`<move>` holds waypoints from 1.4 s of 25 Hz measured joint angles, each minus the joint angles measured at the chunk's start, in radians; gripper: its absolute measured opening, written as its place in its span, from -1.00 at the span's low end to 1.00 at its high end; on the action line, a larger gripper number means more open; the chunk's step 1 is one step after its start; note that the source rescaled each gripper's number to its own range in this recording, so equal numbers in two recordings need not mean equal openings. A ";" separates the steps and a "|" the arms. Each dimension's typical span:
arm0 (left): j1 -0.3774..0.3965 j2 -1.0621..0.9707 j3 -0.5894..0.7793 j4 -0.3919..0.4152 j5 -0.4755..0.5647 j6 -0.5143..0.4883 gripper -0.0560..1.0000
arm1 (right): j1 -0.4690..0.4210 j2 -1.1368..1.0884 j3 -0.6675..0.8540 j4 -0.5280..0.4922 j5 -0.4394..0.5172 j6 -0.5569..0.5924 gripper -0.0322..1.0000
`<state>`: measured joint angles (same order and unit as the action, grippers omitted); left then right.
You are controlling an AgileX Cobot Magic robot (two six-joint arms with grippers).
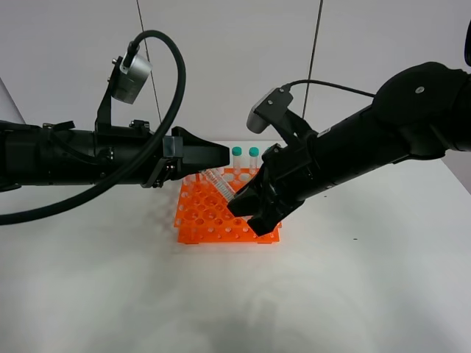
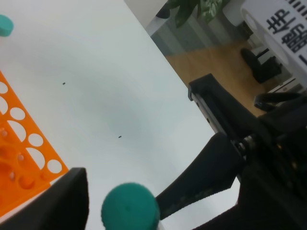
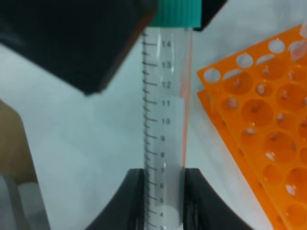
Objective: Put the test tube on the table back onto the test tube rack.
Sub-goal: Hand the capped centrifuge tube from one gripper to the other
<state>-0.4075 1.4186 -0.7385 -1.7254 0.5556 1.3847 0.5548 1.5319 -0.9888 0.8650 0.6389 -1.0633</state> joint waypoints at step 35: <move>0.000 0.000 0.000 -0.005 0.000 0.002 -0.89 | 0.000 0.000 0.000 0.034 -0.004 0.018 -0.84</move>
<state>-0.4075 1.4186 -0.7385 -1.7309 0.5559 1.3871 0.5548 1.5319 -0.9888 0.8992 0.6350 -1.0456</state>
